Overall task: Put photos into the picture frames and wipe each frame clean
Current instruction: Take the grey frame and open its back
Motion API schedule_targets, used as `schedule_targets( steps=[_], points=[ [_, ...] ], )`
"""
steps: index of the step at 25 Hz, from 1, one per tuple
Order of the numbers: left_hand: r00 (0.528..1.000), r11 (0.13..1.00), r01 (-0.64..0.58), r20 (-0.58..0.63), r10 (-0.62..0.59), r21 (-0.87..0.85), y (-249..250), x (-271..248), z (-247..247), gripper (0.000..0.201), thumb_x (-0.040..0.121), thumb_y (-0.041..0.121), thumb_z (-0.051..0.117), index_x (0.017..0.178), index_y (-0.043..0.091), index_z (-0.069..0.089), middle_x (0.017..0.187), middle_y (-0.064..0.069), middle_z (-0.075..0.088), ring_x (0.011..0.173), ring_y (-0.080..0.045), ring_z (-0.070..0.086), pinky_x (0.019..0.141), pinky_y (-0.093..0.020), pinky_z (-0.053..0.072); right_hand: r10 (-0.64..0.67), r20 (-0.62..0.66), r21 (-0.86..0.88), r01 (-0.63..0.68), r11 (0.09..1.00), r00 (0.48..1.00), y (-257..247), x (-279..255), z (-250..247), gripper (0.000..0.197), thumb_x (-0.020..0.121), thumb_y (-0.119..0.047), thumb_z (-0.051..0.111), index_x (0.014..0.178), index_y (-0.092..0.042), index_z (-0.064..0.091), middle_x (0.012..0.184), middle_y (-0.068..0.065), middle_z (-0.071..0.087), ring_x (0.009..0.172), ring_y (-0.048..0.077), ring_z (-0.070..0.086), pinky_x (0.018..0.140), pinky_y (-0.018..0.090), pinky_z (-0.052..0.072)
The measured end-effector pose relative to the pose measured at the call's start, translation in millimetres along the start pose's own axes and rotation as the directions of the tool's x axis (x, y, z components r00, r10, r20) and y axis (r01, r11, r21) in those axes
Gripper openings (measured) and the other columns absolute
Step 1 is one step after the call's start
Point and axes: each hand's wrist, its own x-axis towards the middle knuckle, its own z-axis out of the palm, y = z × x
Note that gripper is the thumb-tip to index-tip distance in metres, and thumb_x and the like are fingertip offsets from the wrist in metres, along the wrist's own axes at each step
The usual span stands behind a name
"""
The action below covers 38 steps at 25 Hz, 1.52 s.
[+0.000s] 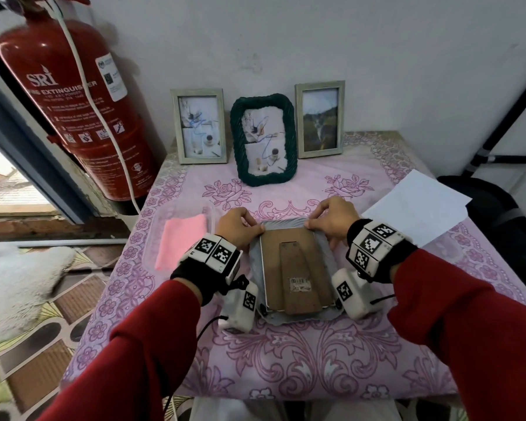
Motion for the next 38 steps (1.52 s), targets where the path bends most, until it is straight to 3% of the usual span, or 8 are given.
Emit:
schedule_targets(
  steps=[4,13,18,21,23,26,31,38],
  points=[
    [1.0,0.999,0.007,0.031,-0.006,-0.042,-0.5,0.3,-1.2,0.026,0.081,0.011,0.069,0.064,0.016,0.049,0.062,-0.005,0.054,0.049,-0.015,0.051,0.035,-0.015,0.044,-0.003,0.027,0.014,0.003,1.0,1.0,1.7,-1.6,-1.8,0.012,0.078,-0.01,0.073,0.088,-0.009,0.067,0.068,0.003,0.06,0.049,0.024,0.059,0.039,0.029,0.051],
    [0.995,0.995,0.004,0.095,0.006,-0.102,-5.3,-2.7,-4.8,0.024,0.086,0.005,0.063,0.068,0.016,0.049,0.063,-0.009,0.053,0.05,-0.023,0.05,0.052,-0.03,0.049,-0.054,0.047,0.032,0.053,0.998,0.997,6.2,-5.7,-2.0,0.017,0.083,-0.002,0.066,0.1,0.001,0.066,0.095,0.014,0.057,0.05,0.029,0.058,0.036,0.029,0.051],
    [0.994,0.992,0.024,0.109,-0.01,-0.127,-8.4,-4.4,-6.0,0.017,0.086,0.007,0.063,0.074,0.012,0.052,0.063,-0.008,0.054,0.049,-0.019,0.051,0.041,-0.021,0.048,-0.066,0.049,0.023,0.065,0.998,0.997,7.6,-9.0,-1.8,0.016,0.084,-0.002,0.066,0.1,-0.001,0.066,0.089,0.014,0.059,0.049,0.028,0.058,0.041,0.033,0.053],
    [0.997,0.984,0.035,0.075,-0.022,-0.175,-7.6,-10.6,-4.7,0.007,0.086,0.007,0.063,0.089,0.005,0.057,0.067,-0.006,0.055,0.058,-0.022,0.054,0.063,-0.034,0.055,-0.092,0.042,0.027,0.091,0.996,0.995,8.3,-13.4,-2.5,0.018,0.085,-0.004,0.064,0.104,-0.001,0.066,0.091,0.011,0.058,0.046,0.022,0.057,0.047,0.032,0.054],
    [0.998,0.983,0.032,0.059,-0.022,-0.181,-8.4,-16.3,-4.0,0.018,0.086,0.003,0.062,0.103,-0.002,0.059,0.069,-0.005,0.052,0.073,-0.025,0.055,0.081,-0.043,0.052,-0.08,0.035,0.067,0.077,0.995,0.996,9.9,-18.5,-4.4,0.02,0.087,-0.006,0.062,0.106,-0.001,0.065,0.093,0.008,0.057,0.047,0.016,0.058,0.051,0.03,0.055],
    [0.999,0.99,-0.03,0.035,0.035,-0.14,-6.9,-31.6,-6.8,0.033,0.085,-0.003,0.058,0.117,-0.005,0.054,0.079,-0.006,0.051,0.083,-0.023,0.052,0.083,-0.04,0.05,-0.065,0.047,0.114,0.059,0.992,0.997,17.4,-28.3,-7.1,0.029,0.085,-0.001,0.059,0.114,-0.001,0.06,0.081,0.005,0.054,0.072,0.022,0.058,0.071,0.035,0.055],
    [0.984,0.971,-0.171,0.075,0.161,0.167,-6.7,-71.9,-5.4,0.021,0.084,0.027,0.065,0.099,0.012,0.064,0.105,-0.008,0.049,0.108,-0.021,0.046,0.096,-0.029,0.04,-0.075,0.171,0.204,0.039,0.978,0.982,33.3,-54.8,-6.4,0.05,0.081,0.01,0.057,0.122,-0.017,0.048,0.074,0.005,0.049,0.06,0.018,0.051,0.051,0.027,0.049],
    [0.996,0.96,-0.081,-0.001,0.085,0.269,1.8,-101.8,22.1,0.055,0.068,0.058,0.07,0.101,0.015,0.061,0.124,-0.007,0.036,0.126,-0.023,0.028,0.105,-0.034,0.03,-0.138,0.135,0.279,0.096,0.956,0.981,47.5,-66.0,0.6,0.037,0.079,0.002,0.068,0.114,-0.007,0.061,0.075,0.003,0.043,0.066,0.014,0.048,0.065,0.03,0.05]
  ],
)
